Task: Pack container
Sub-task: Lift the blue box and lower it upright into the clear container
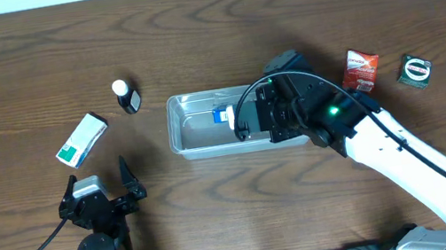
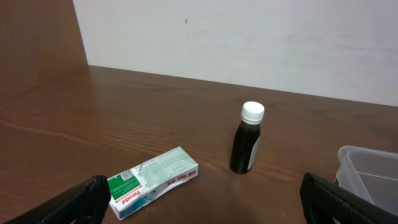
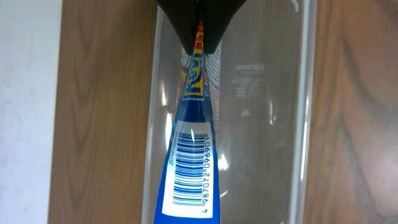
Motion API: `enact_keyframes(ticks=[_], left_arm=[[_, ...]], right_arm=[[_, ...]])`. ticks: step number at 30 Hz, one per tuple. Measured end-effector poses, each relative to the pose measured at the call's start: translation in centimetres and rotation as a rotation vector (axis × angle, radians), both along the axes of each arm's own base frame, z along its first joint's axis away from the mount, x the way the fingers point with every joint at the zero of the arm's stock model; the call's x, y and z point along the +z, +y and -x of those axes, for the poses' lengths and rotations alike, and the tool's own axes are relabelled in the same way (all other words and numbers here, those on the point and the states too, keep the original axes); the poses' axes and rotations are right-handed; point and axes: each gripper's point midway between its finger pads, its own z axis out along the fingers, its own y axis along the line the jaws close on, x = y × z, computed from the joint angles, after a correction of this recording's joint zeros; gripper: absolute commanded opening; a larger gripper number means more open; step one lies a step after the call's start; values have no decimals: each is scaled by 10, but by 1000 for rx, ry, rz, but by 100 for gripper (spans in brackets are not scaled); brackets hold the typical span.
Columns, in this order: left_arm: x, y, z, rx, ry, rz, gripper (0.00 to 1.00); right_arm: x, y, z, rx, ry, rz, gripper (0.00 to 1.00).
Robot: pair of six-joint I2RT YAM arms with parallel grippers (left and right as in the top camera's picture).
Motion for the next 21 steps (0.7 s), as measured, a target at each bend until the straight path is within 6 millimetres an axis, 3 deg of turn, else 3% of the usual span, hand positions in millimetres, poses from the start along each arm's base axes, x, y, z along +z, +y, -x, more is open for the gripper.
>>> enact_keyframes(ticks=[5, 11, 21], left_arm=[[0, 0, 0, 0, 0, 0, 98], [0, 0, 0, 0, 0, 0, 98], [0, 0, 0, 0, 0, 0, 98]], right_arm=[[-8, 0, 0, 2, 23, 11, 1], [-35, -1, -2, -5, 84, 56, 1], [-67, -25, -18, -79, 151, 110, 1]])
